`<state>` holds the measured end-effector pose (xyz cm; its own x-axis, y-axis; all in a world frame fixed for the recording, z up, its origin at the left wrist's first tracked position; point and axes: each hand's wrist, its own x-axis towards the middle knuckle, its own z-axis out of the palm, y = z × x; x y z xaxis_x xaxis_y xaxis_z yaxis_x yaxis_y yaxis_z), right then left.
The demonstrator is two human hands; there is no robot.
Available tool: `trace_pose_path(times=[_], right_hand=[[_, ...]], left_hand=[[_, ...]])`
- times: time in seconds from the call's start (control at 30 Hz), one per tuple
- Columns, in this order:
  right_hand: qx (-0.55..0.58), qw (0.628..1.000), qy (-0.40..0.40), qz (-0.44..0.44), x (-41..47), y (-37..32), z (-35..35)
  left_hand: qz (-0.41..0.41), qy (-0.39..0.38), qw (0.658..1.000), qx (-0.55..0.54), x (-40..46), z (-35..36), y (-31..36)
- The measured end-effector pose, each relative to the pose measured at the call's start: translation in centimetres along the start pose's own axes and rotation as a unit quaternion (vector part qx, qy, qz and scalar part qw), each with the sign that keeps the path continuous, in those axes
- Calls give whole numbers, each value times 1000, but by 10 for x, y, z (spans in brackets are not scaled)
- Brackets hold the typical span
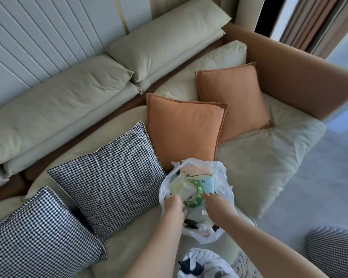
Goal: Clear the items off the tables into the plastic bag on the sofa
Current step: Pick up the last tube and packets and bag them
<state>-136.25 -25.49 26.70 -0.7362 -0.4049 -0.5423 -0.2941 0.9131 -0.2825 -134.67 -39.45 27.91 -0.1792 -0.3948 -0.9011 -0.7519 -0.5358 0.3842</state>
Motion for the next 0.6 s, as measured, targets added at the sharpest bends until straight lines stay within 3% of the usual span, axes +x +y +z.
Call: trace_pose_path(times=[0.13, 0.2, 0.33, 0.6], right_hand=[[47, 997, 27, 46, -19, 1, -5], [67, 993, 58, 80, -31, 4, -8], [92, 979, 111, 144, -69, 20, -11], [112, 937, 184, 276, -162, 71, 8]], left_hand=[[87, -49, 983, 152, -20, -5, -6], [168, -95, 947, 255, -31, -5, -11], [305, -142, 821, 462, -48, 0, -22], [404, -205, 599, 660, -95, 45, -69]])
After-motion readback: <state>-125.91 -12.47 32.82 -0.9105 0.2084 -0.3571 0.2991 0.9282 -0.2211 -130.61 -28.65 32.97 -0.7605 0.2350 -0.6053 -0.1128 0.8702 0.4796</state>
